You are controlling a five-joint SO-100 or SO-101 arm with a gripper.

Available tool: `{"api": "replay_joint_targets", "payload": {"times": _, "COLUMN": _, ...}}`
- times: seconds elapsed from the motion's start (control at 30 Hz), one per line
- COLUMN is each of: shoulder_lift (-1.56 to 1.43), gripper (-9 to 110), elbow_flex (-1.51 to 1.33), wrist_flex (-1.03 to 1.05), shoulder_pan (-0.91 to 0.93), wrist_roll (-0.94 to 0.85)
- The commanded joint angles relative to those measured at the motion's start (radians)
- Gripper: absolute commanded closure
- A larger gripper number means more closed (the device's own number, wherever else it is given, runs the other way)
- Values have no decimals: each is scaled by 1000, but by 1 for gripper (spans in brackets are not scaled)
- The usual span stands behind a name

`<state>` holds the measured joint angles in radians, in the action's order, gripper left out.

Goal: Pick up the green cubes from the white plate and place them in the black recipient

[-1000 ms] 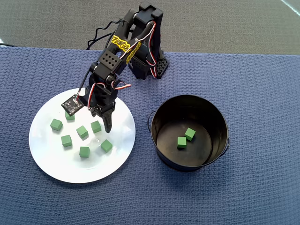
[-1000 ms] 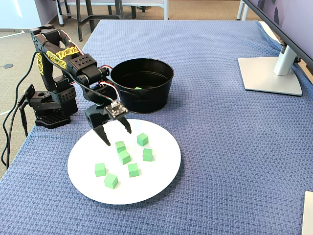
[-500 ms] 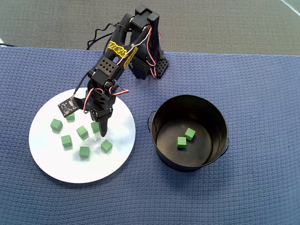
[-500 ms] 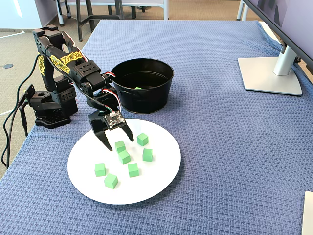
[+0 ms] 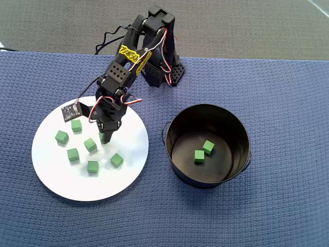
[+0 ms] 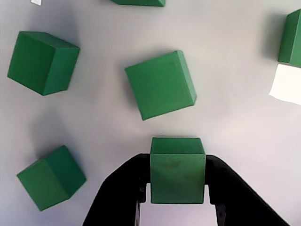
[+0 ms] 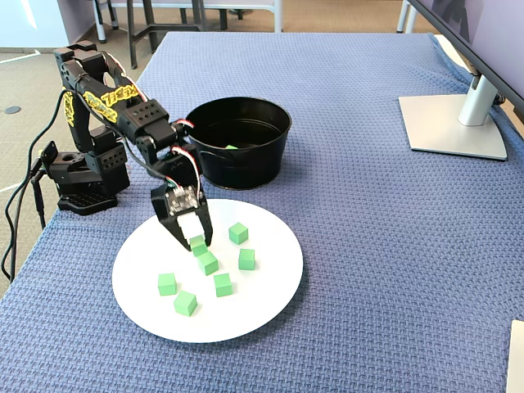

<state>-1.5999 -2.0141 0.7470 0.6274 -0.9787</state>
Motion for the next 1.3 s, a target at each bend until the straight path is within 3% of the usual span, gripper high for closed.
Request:
{"api": "replay_joint_targets", "payload": {"times": 0.0, "shoulder_lift": -173, "gripper": 102, "elbow_flex": 121, "wrist_flex": 124, "shoulder_pan": -28, "wrist_roll": 236}}
{"api": "replay_joint_targets", "payload": {"times": 0.23, "shoulder_lift": -430, "gripper": 102, "elbow_flex": 261, "wrist_flex": 399, "shoulder_pan": -130, "wrist_roll": 589}}
{"api": "replay_joint_targets", "payload": {"times": 0.4, "shoulder_lift": -526, "gripper": 102, "elbow_flex": 330, "wrist_flex": 554, "shoulder_pan": -385, "wrist_roll": 762}}
{"api": "replay_joint_targets", "payload": {"times": 0.63, "shoulder_lift": -296, "gripper": 102, "elbow_flex": 528, "wrist_flex": 643, "shoulder_pan": -749, "wrist_roll": 1008}}
{"api": "replay_joint_targets", "payload": {"times": 0.87, "shoulder_lift": -100, "gripper": 102, "elbow_flex": 555, "wrist_flex": 614, "shoulder_pan": -922, "wrist_roll": 1034}}
{"api": "replay_joint_targets", "payload": {"times": 0.9, "shoulder_lift": -83, "gripper": 99, "elbow_flex": 551, "wrist_flex": 614, "shoulder_pan": -934, "wrist_roll": 1019}}
{"api": "replay_joint_targets", "payload": {"times": 1.0, "shoulder_lift": -78, "gripper": 62, "elbow_flex": 508, "wrist_flex": 609, "shoulder_pan": -985, "wrist_roll": 910}}
{"api": "replay_joint_targets", "payload": {"times": 1.03, "shoulder_lift": -98, "gripper": 56, "elbow_flex": 485, "wrist_flex": 598, "shoulder_pan": -988, "wrist_roll": 897}}
{"api": "replay_joint_targets", "payload": {"times": 1.27, "shoulder_lift": -222, "gripper": 52, "elbow_flex": 551, "wrist_flex": 594, "shoulder_pan": -793, "wrist_roll": 982}}
